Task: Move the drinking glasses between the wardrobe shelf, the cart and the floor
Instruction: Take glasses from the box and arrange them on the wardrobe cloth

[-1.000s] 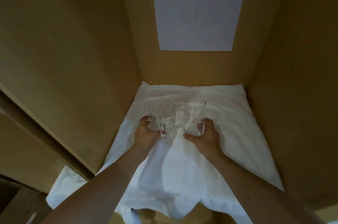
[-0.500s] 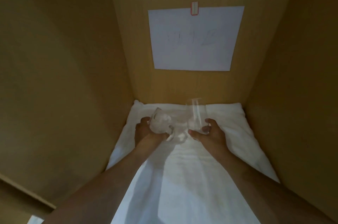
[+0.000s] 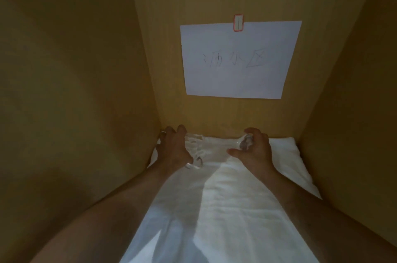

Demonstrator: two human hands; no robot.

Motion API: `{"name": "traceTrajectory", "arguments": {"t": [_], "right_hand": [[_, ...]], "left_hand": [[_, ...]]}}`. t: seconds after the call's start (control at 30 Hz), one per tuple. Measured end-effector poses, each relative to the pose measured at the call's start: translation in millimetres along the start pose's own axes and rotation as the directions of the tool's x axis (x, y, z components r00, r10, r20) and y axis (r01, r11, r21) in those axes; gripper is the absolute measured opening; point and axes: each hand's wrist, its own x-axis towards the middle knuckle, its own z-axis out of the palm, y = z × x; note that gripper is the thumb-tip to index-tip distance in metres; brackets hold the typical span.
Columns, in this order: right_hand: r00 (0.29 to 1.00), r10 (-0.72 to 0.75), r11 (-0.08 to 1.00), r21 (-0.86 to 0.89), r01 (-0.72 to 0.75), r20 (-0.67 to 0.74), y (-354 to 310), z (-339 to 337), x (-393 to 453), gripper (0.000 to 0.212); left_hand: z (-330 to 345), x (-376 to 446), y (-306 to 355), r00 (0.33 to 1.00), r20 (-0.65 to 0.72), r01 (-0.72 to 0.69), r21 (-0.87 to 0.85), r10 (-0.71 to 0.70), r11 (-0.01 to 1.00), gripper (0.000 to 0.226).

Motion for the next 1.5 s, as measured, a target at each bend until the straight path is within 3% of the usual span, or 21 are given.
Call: {"name": "traceTrajectory", "arguments": {"t": [0.23, 0.53, 0.8, 0.97, 1.13, 1.4, 1.5], "right_hand": [[0.984, -0.138, 0.989, -0.031, 0.143, 0.114, -12, 12, 23, 0.083], [0.936, -0.218, 0.943, -0.189, 0.275, 0.276, -29, 41, 45, 0.097], [0.913, -0.307, 0.914, -0.183, 0.361, 0.27, -29, 67, 50, 0.093], [0.901, -0.277, 0.898, -0.245, 0.367, 0.333, -37, 75, 55, 0.093], [0.901, -0.243, 0.897, -0.27, 0.349, 0.359, -42, 78, 60, 0.094], [0.903, -0.237, 0.928, -0.19, 0.319, 0.359, -46, 85, 61, 0.093], [0.904, -0.221, 0.935, -0.183, 0.303, 0.367, -45, 85, 62, 0.092]], "left_hand": [[-3, 27, 3, 0.997, 0.075, -0.059, 0.322, 0.037, 0.945, 0.093], [-2, 64, 2, 0.993, 0.117, -0.046, 0.459, -0.01, 0.887, 0.067], [15, 82, -1, 0.999, 0.034, -0.04, 0.336, 0.031, 0.941, 0.063], [13, 96, -15, 0.992, 0.125, -0.034, 0.087, 0.023, 0.996, 0.082], [5, 109, -15, 0.957, 0.284, 0.066, 0.01, -0.066, 0.998, 0.106], [-1, 105, -15, 0.983, 0.169, 0.068, 0.029, -0.072, 0.997, 0.063], [-7, 106, -19, 0.981, 0.162, 0.103, 0.05, -0.109, 0.993, 0.062]]}}
